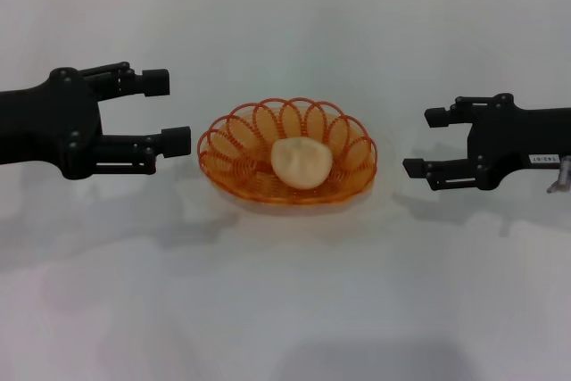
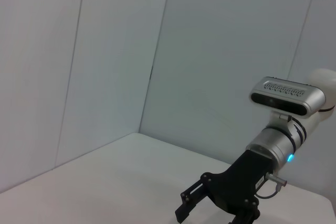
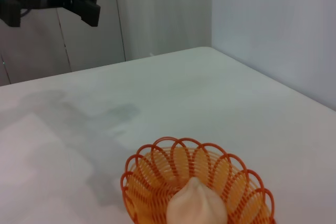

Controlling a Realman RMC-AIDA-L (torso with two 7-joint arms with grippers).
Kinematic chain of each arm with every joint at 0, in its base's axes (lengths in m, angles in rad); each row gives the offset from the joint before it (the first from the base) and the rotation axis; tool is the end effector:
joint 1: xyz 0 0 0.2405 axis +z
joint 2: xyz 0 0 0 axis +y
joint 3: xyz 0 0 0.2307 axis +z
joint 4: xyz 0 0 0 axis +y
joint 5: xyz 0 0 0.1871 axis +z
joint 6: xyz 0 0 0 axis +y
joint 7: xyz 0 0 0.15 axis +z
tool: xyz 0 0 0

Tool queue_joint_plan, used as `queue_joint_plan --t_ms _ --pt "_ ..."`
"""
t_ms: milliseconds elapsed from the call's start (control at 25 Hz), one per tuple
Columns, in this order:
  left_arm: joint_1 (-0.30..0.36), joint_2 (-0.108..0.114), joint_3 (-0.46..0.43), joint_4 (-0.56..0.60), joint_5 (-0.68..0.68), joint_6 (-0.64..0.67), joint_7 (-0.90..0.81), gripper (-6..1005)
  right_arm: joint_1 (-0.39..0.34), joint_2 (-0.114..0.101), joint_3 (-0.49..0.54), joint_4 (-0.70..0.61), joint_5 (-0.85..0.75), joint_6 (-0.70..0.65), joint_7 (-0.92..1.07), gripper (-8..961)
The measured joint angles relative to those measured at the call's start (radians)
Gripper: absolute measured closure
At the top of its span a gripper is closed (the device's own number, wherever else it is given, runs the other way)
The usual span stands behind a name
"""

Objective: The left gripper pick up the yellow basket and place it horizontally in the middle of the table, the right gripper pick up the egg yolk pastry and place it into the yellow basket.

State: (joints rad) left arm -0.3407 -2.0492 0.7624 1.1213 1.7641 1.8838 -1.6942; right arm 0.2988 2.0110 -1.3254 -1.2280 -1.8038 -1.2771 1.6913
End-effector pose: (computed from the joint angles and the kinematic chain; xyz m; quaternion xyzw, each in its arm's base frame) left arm -0.1986 0.2622 0.0827 -0.9352 -0.1822 -0.2898 0.0903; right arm 0.1898 0.3030 0.0185 -0.9670 0.1297 0.1309 0.1759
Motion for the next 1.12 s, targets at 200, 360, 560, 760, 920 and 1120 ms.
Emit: queue_joint_plan --t_ms 200,360,560,760,920,1120 --pt "0.0 0.0 0.004 0.0 0.0 0.004 0.0 113 0.009 0.0 0.0 0.0 0.0 0.006 0.0 182" --pt "-0.002 0.0 0.006 0.0 0.004 0.013 0.001 113 0.013 0.0 0.0 0.0 0.0 0.004 -0.001 182" --pt "-0.005 0.001 0.008 -0.001 0.006 0.016 0.001 114 0.022 0.0 0.001 0.004 -0.016 -0.001 0.006 182" --pt "-0.008 0.004 0.009 -0.002 0.008 0.025 0.001 113 0.028 -0.001 0.009 -0.003 -0.077 0.001 0.044 182" --pt "-0.01 0.005 0.01 -0.002 0.014 0.026 0.001 113 0.036 -0.001 0.01 -0.01 -0.123 0.002 0.075 182" --pt "-0.012 0.005 0.011 -0.002 0.026 0.026 0.001 113 0.038 -0.002 0.011 -0.012 -0.129 0.0 0.078 182"
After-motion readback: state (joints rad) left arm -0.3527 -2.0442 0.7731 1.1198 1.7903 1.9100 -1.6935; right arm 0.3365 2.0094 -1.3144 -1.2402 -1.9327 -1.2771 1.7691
